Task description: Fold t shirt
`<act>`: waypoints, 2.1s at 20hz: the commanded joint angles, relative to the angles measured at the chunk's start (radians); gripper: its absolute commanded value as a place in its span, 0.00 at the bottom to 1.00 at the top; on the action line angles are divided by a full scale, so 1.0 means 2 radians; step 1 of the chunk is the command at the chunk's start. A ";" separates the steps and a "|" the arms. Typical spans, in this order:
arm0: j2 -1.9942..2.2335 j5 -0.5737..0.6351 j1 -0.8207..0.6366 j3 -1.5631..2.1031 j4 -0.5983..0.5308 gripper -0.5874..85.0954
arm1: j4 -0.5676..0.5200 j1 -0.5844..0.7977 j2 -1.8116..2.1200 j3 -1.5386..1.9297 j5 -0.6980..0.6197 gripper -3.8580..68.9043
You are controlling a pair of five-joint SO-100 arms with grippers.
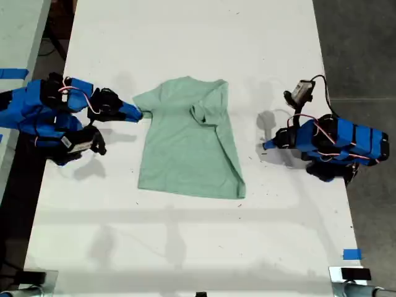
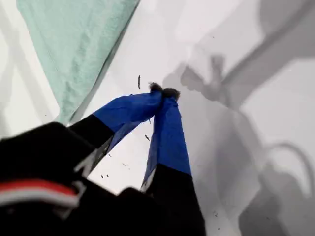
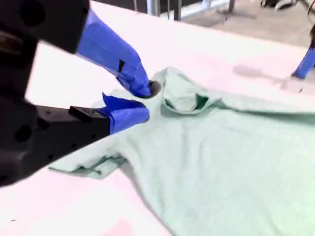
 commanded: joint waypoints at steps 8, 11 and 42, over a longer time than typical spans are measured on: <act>-0.381 0.236 -0.329 -0.311 0.149 0.28 | -0.011 -0.005 0.005 0.028 -0.002 0.05; -0.369 0.252 -0.390 -0.225 0.110 0.27 | -0.010 -0.008 0.005 0.028 -0.001 0.05; -0.505 0.158 -0.230 -0.333 0.171 0.01 | -0.010 -0.005 0.005 0.028 0.000 0.05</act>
